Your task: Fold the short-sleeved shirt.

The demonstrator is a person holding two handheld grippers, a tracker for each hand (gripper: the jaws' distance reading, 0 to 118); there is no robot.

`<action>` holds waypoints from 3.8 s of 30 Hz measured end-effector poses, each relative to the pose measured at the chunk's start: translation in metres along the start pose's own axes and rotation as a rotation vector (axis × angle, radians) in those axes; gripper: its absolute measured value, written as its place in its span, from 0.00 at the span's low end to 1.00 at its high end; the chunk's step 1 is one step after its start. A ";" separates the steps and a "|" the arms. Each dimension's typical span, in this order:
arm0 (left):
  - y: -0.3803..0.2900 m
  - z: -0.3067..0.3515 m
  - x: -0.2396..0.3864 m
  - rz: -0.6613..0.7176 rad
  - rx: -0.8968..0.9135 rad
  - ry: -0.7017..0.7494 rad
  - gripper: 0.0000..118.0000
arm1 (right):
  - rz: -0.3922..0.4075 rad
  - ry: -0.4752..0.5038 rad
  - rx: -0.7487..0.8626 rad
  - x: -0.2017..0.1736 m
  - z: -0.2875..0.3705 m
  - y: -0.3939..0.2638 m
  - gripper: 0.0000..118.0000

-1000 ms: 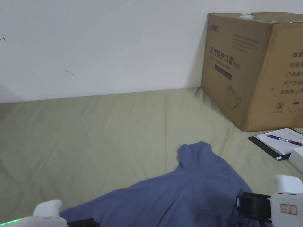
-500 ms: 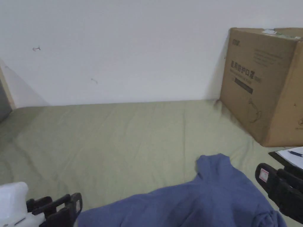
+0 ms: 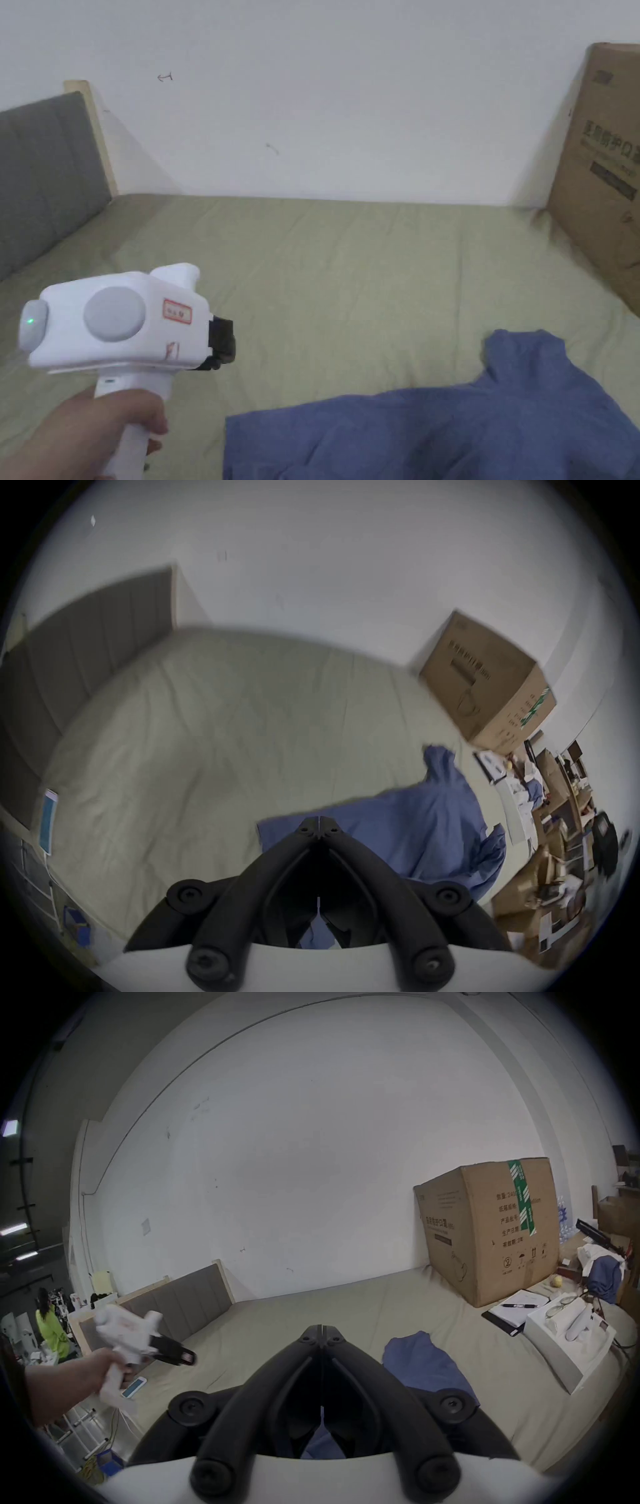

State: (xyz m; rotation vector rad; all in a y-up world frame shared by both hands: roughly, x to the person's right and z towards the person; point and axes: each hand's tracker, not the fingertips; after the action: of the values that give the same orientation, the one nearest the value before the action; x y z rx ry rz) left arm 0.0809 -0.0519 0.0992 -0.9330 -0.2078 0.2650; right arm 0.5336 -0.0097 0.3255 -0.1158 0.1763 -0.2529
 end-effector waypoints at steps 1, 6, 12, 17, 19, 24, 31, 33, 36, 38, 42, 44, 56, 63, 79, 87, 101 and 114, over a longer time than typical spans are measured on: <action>0.008 -0.023 -0.006 0.012 -0.084 0.019 0.00 | 0.006 -0.008 -0.007 0.000 -0.001 -0.001 0.00; 0.013 -0.122 -0.050 0.241 -0.357 0.067 0.12 | 0.001 -0.024 -0.123 0.009 -0.019 -0.015 0.00; -0.002 -0.161 -0.053 0.168 -0.336 0.096 0.99 | -0.048 -0.025 -0.194 0.023 -0.038 -0.030 0.00; -0.013 -0.184 -0.049 0.133 -0.445 0.152 0.98 | -0.043 -0.016 -0.213 0.023 -0.048 -0.034 0.00; -0.017 -0.192 -0.042 0.058 -0.477 0.189 0.97 | -0.042 -0.012 -0.218 0.022 -0.050 -0.036 0.00; -0.027 -0.194 -0.034 -0.054 -0.429 0.253 0.85 | -0.041 0.001 -0.227 0.019 -0.052 -0.037 0.00; -0.019 -0.148 -0.027 -0.088 -0.275 0.086 0.01 | -0.058 0.001 -0.215 0.036 -0.044 -0.037 0.00; -0.019 -0.139 -0.023 -0.150 -0.223 0.104 0.01 | -0.037 0.005 -0.220 0.050 -0.052 -0.025 0.00; -0.022 -0.126 -0.017 -0.213 -0.165 0.105 0.01 | -0.007 0.011 -0.189 0.082 -0.087 0.012 0.00; -0.028 -0.120 -0.013 -0.235 -0.123 0.113 0.01 | 0.031 -0.096 -0.265 0.112 -0.133 0.037 0.00; -0.043 -0.113 -0.005 -0.229 -0.072 0.129 0.01 | -0.056 -0.213 -0.844 0.176 -0.251 0.031 0.00; -0.050 -0.110 -0.004 -0.228 -0.026 0.105 0.01 | -0.066 -0.251 -0.904 0.197 -0.287 0.008 0.00; -0.054 -0.120 -0.020 -0.182 -0.055 0.076 0.01 | -0.063 -0.477 -1.165 0.274 -0.364 -0.103 0.92; -0.053 -0.128 -0.017 -0.174 -0.072 0.097 0.01 | -0.124 -0.443 -1.103 0.270 -0.356 -0.098 0.02; 0.026 0.064 0.041 -0.296 0.217 0.077 0.01 | -0.156 -0.206 -0.567 0.182 -0.147 0.164 0.02; 0.108 0.172 0.086 -0.353 0.424 0.046 0.01 | -0.105 -0.168 -0.371 0.140 -0.102 0.292 0.02; 0.248 0.197 0.120 -0.324 0.565 0.159 0.01 | 0.032 -0.254 -0.191 0.077 -0.172 0.410 0.02; 0.347 0.131 0.094 -0.154 0.658 0.094 0.01 | 0.113 -0.341 -0.073 0.060 -0.294 0.427 0.02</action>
State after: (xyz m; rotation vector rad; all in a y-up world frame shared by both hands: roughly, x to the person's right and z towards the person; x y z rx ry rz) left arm 0.0854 0.2747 -0.1012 -0.2741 -0.0926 0.1306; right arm 0.6371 0.3583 -0.0300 -0.2189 -0.1470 -0.1115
